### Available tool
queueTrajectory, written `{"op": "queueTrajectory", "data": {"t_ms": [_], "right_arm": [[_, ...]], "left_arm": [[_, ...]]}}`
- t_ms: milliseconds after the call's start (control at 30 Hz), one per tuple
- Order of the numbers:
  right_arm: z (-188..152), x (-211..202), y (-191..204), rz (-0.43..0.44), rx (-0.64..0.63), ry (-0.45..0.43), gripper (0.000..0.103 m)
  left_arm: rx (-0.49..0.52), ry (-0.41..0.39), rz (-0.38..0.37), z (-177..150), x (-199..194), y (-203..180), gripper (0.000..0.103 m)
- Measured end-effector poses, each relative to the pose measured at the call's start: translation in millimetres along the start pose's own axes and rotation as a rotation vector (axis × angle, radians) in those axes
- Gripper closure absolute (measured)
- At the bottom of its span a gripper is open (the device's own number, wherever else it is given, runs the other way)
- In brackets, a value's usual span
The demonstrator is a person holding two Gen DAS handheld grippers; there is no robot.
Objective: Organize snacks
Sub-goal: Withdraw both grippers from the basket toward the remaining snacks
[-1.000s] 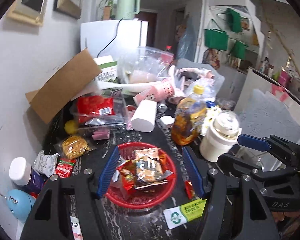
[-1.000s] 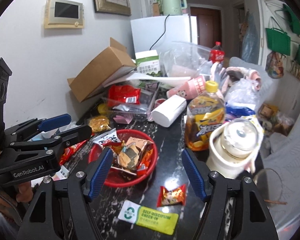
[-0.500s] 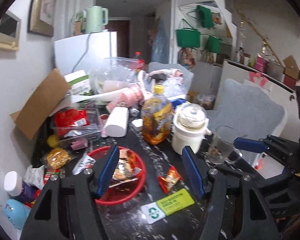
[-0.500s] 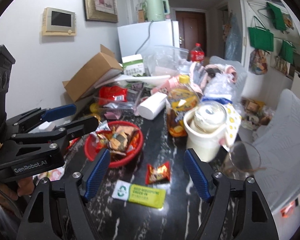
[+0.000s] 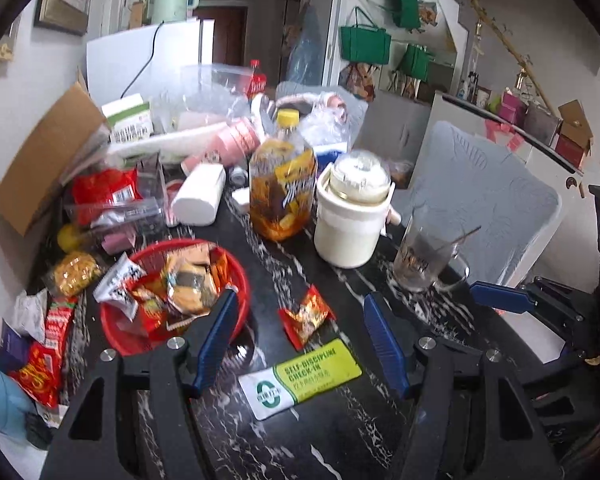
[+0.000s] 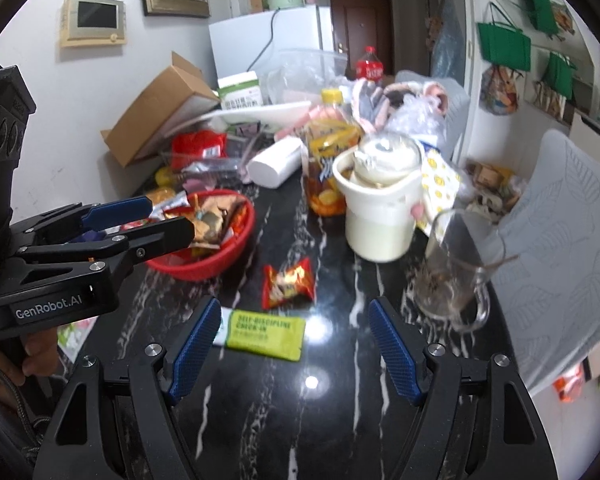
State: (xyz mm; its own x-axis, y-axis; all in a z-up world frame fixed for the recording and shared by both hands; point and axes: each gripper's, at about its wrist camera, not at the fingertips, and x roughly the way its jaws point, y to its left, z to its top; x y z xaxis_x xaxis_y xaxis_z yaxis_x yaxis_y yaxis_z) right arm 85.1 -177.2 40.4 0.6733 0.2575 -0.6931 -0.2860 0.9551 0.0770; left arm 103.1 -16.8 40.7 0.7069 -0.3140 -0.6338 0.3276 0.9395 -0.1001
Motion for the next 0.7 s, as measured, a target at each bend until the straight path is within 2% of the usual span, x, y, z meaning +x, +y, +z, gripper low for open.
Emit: {"op": "queueTrajectory", "data": {"t_ms": [400, 700], "right_arm": [[-25.7, 34.6, -22.4, 0.009, 0.049, 0.083, 0.026], [-26.3, 64.8, -51.2, -0.004, 0.078, 0.121, 0.026]], "left_arm": [[-0.033, 0.142, -0.029, -21.0, 59.8, -7.6, 0.039], [-0.101, 0.183, 0.005, -20.2, 102.3, -10.9, 0.039]]}}
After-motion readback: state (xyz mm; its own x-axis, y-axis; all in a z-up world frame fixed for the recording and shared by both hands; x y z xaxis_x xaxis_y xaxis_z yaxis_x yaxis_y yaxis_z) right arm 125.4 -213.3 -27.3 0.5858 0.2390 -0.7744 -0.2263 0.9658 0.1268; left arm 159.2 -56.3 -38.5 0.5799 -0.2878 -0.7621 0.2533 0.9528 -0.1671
